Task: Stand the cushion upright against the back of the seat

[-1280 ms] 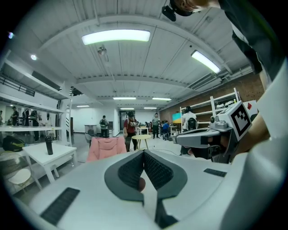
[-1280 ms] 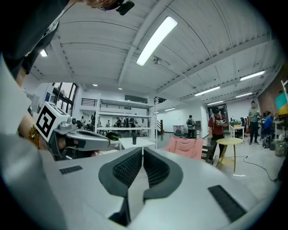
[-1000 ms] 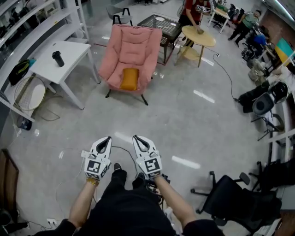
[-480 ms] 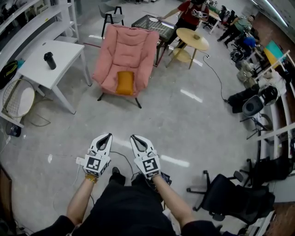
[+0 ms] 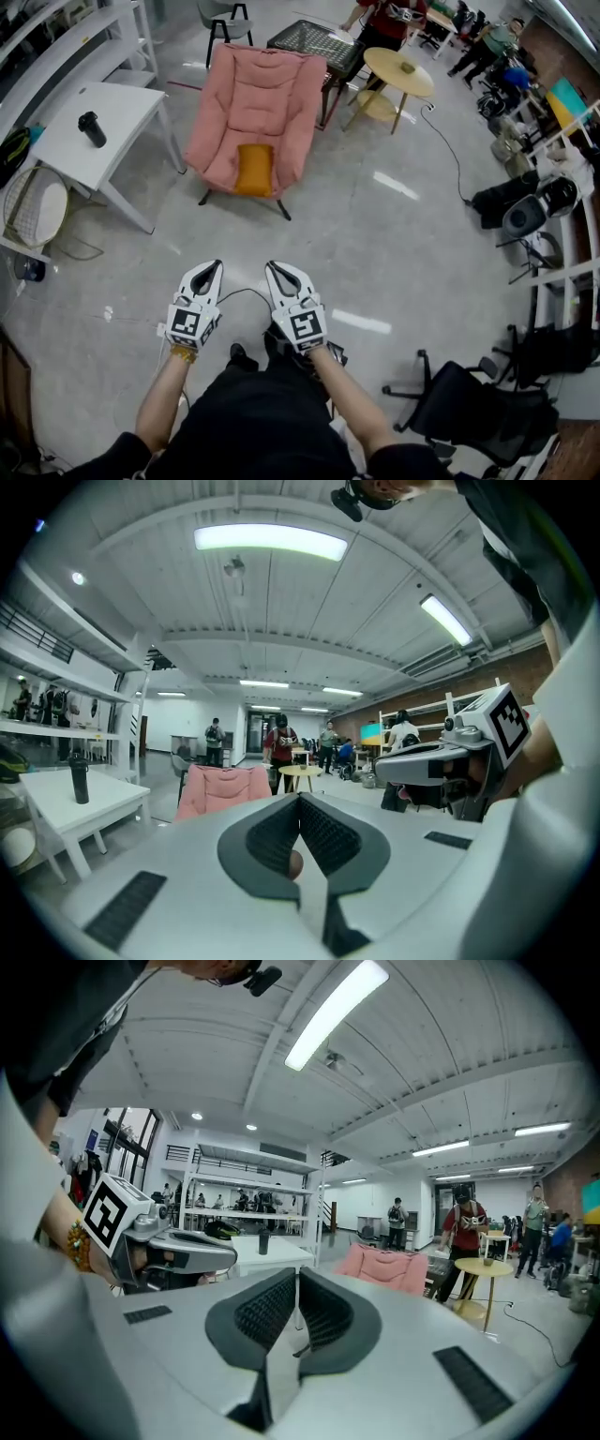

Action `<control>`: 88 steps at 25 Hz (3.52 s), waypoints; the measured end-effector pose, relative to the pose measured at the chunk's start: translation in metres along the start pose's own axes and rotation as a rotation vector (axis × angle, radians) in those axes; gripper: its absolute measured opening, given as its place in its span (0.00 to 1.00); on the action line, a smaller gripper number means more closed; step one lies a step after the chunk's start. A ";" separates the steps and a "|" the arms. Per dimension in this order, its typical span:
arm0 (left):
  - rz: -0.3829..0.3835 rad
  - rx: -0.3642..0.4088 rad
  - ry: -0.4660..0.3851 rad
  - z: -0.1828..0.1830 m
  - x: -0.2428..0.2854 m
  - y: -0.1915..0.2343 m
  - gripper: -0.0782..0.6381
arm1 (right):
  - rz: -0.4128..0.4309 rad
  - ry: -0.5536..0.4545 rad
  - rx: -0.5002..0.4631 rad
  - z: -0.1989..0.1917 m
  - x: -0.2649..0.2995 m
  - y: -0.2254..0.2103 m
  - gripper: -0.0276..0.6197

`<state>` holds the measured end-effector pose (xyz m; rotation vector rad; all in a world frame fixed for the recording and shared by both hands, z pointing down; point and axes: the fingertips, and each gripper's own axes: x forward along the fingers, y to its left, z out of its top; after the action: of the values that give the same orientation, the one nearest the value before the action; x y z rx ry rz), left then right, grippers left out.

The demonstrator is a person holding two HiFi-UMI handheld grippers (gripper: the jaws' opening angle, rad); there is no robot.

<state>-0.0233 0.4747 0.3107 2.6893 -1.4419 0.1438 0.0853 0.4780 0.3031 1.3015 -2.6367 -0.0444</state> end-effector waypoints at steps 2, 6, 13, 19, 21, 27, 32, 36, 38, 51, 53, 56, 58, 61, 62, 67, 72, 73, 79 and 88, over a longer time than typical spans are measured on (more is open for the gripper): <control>0.023 0.000 0.007 0.001 0.025 0.004 0.13 | 0.020 -0.006 -0.003 -0.002 0.015 -0.022 0.07; 0.068 -0.005 0.023 0.007 0.074 0.006 0.13 | 0.057 -0.009 0.006 -0.006 0.040 -0.071 0.07; 0.144 -0.020 0.056 0.009 0.120 0.015 0.13 | 0.132 0.033 0.014 -0.021 0.078 -0.122 0.07; 0.119 -0.034 0.084 -0.007 0.141 0.057 0.13 | 0.148 0.093 -0.008 -0.031 0.127 -0.128 0.07; 0.095 -0.046 0.092 -0.014 0.148 0.078 0.13 | 0.141 0.127 -0.020 -0.034 0.148 -0.127 0.07; -0.002 -0.087 0.115 -0.034 0.177 0.139 0.13 | 0.098 0.235 -0.092 -0.040 0.212 -0.124 0.07; -0.087 -0.067 0.146 -0.053 0.192 0.186 0.13 | 0.066 0.255 -0.099 -0.042 0.263 -0.112 0.07; -0.084 -0.069 0.154 -0.049 0.212 0.222 0.13 | 0.052 0.260 -0.109 -0.036 0.292 -0.120 0.07; -0.073 -0.064 0.151 -0.045 0.229 0.233 0.13 | 0.052 0.266 -0.113 -0.042 0.305 -0.131 0.07; 0.076 -0.143 0.258 -0.068 0.353 0.246 0.13 | 0.160 0.290 -0.101 -0.108 0.400 -0.238 0.07; 0.090 -0.160 0.269 -0.079 0.363 0.252 0.13 | 0.171 0.324 -0.105 -0.127 0.413 -0.242 0.07; 0.085 -0.196 0.308 -0.098 0.372 0.270 0.13 | 0.185 0.375 -0.088 -0.147 0.435 -0.240 0.09; 0.060 -0.221 0.343 -0.110 0.379 0.282 0.13 | 0.188 0.417 -0.057 -0.157 0.447 -0.237 0.15; 0.021 -0.262 0.414 -0.137 0.391 0.294 0.13 | 0.178 0.502 -0.001 -0.182 0.456 -0.237 0.30; 0.013 -0.269 0.438 -0.147 0.395 0.297 0.13 | 0.172 0.528 0.015 -0.193 0.457 -0.239 0.33; -0.070 -0.192 0.513 -0.195 0.423 0.310 0.13 | 0.154 0.633 0.058 -0.260 0.465 -0.240 0.41; -0.176 -0.076 0.612 -0.260 0.453 0.316 0.13 | 0.139 0.723 0.111 -0.329 0.478 -0.244 0.46; -0.199 -0.063 0.640 -0.276 0.457 0.315 0.15 | 0.139 0.740 0.120 -0.343 0.480 -0.245 0.47; -0.281 -0.083 0.787 -0.366 0.476 0.315 0.41 | 0.195 0.828 0.152 -0.416 0.490 -0.248 0.51; -0.287 -0.073 0.856 -0.443 0.506 0.324 0.49 | 0.258 0.891 0.211 -0.484 0.514 -0.265 0.54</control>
<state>-0.0331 -0.0684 0.8228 2.2495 -0.7702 1.0320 0.0812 -0.0600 0.8317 0.7425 -2.0122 0.6949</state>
